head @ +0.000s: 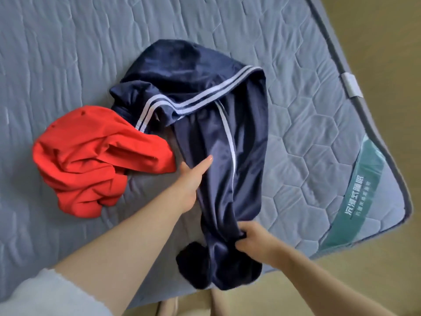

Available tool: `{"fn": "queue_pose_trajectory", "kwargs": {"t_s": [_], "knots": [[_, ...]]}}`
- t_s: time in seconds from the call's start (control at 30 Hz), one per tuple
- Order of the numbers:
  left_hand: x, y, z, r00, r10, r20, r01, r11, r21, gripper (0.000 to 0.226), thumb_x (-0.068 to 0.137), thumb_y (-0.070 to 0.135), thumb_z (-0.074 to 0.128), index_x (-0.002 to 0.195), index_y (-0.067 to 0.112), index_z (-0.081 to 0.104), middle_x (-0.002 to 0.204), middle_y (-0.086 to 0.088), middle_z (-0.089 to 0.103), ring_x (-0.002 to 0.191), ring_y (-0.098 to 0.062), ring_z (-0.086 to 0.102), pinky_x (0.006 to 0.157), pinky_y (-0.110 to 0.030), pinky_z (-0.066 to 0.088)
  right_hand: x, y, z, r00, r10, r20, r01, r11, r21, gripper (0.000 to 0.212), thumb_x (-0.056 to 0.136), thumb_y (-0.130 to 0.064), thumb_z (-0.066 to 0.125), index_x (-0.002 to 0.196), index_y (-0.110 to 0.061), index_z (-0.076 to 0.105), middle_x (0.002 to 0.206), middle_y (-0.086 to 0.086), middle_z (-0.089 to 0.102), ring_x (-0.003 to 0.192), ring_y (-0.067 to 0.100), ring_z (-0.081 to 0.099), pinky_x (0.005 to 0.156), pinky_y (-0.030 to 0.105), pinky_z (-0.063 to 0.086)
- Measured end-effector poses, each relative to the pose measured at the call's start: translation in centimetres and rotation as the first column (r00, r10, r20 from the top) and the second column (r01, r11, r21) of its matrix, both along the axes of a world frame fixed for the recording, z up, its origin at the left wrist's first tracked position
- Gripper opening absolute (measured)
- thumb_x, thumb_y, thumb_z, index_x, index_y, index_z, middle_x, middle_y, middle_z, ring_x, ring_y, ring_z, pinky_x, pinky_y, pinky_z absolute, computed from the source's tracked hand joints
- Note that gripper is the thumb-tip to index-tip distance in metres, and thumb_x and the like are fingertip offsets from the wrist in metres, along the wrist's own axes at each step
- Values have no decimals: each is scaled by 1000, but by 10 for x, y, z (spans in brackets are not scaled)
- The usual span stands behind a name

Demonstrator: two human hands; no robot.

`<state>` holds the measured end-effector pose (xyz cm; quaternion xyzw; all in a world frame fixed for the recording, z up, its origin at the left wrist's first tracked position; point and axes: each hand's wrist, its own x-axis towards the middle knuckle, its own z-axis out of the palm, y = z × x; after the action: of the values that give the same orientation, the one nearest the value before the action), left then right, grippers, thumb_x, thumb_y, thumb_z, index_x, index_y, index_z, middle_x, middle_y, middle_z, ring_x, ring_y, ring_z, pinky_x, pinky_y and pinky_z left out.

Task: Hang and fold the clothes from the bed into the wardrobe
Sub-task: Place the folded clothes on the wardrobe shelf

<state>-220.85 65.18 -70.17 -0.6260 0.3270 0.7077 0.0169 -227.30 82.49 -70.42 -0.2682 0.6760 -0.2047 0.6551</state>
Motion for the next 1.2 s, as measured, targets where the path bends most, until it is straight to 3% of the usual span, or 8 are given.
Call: {"fn": "queue_pose_trajectory", "kwargs": {"t_s": [0.1,0.2,0.3,0.47,0.63,0.8,1.03,1.2], "knots": [[-6,11,-2,995,-13,95,34,974,-224,68,85,8,63,142,18,28,138,2,45,119,-20,49,104,-39,40,8,18,9,979,46,197,-79,983,164,19,72,1,56,81,-14,63,78,-1,56,76,9,52,64,14,41],[-6,20,3,986,-148,70,160,960,-228,57,83,-9,50,136,13,44,122,-7,59,106,-24,57,91,-30,48,-16,4,10,786,-618,14,610,779,147,16,85,3,55,89,-12,56,87,4,56,69,4,50,59,9,39],[8,28,13,868,-494,-55,485,867,-115,55,78,-15,47,119,20,56,100,1,62,82,-7,57,68,-6,45,-50,-25,6,520,-852,-65,854,521,11,40,88,-17,62,123,-21,41,104,-10,48,84,3,52,70,20,40],[39,32,19,578,-773,-262,814,523,252,32,84,1,53,104,23,66,99,5,68,91,-10,62,85,-20,45,-57,-53,-9,676,-736,9,735,676,58,76,82,5,55,140,-36,27,87,-8,60,59,8,57,49,21,49],[25,18,-3,978,-139,153,139,990,11,34,89,37,57,118,28,43,115,1,54,96,-18,57,82,-31,41,-8,-19,-27,937,-284,-202,301,952,60,52,72,10,41,107,-17,68,88,-1,66,89,16,60,78,23,48],[-11,-24,-19,916,402,-5,-402,916,4,56,82,38,68,130,16,50,123,-3,62,102,-20,64,86,-35,52,13,17,-27,988,-85,-131,119,953,279,44,72,3,39,88,-26,69,70,-6,57,72,14,52,59,17,38],[-28,0,-2,990,-113,-80,77,929,-361,41,83,-7,56,116,15,50,114,-4,61,100,-15,58,83,-21,47,-17,-42,2,528,-737,-422,730,648,-217,38,81,1,44,117,-10,52,116,8,54,106,25,52,97,39,41],[9,21,38,764,-645,22,526,602,-601,37,74,-16,49,104,3,60,101,-7,60,92,2,61,73,-3,40,-40,-87,41,240,-967,85,968,244,49,24,93,-33,50,115,-26,46,118,1,58,100,22,59,81,42,54]]}}
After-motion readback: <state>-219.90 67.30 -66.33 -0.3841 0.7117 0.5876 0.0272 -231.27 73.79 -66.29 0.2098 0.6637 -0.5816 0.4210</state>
